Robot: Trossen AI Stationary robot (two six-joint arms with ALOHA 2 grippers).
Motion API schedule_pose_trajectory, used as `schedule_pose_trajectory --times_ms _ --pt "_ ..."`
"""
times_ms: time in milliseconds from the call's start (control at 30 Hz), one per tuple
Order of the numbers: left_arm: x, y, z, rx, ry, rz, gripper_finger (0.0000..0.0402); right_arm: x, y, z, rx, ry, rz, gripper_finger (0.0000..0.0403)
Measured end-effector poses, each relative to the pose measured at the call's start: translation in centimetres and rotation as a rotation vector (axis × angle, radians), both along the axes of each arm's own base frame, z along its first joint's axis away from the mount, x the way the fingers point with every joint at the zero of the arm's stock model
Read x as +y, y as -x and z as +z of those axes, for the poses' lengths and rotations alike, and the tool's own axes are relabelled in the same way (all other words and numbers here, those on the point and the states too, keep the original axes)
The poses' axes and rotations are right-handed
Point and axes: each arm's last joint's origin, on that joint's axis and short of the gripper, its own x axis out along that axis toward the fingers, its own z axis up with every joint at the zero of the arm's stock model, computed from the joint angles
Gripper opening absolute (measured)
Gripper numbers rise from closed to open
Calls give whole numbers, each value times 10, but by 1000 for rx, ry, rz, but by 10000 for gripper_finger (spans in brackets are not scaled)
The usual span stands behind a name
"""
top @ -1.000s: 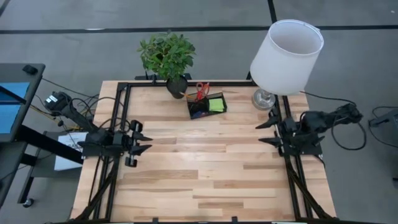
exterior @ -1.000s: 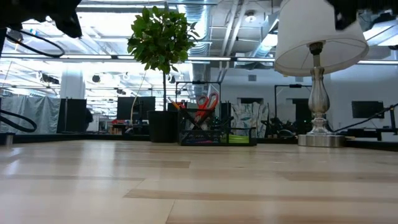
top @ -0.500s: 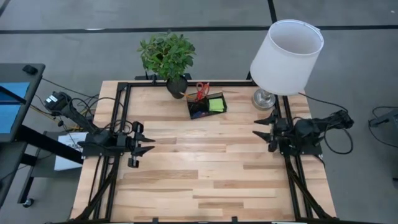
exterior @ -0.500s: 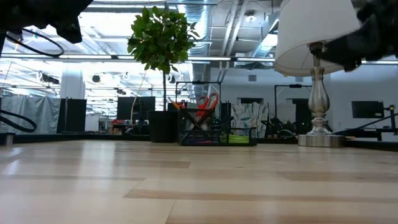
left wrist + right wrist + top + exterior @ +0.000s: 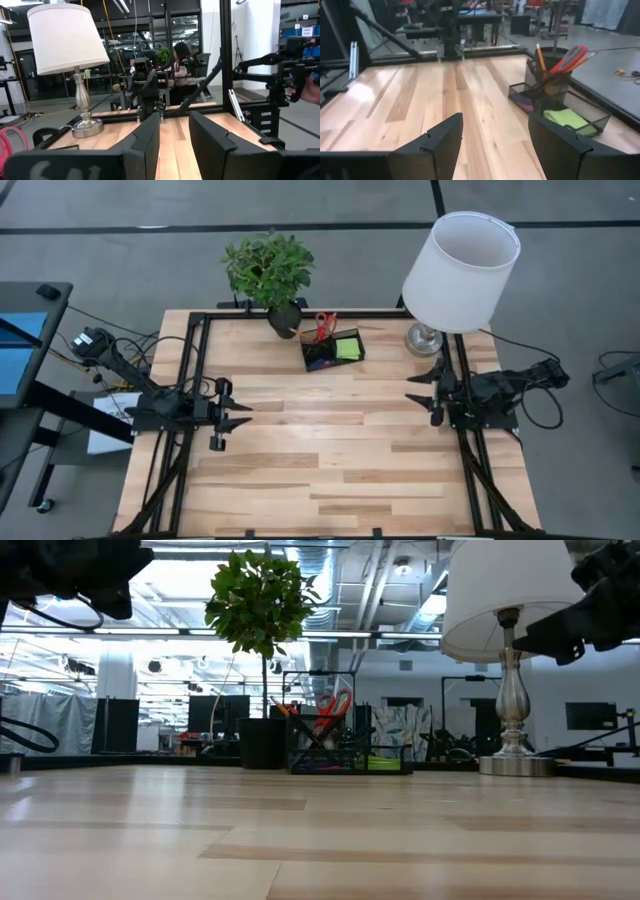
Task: Pick and place office supplies into organizer
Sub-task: Return to Home Position
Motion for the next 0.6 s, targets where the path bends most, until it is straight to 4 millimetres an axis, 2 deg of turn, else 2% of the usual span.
schedule_pose_trajectory --times_ms 600 --pt "4 0 -3 38 21 159 98 0 0 0 -2 0 5 225"
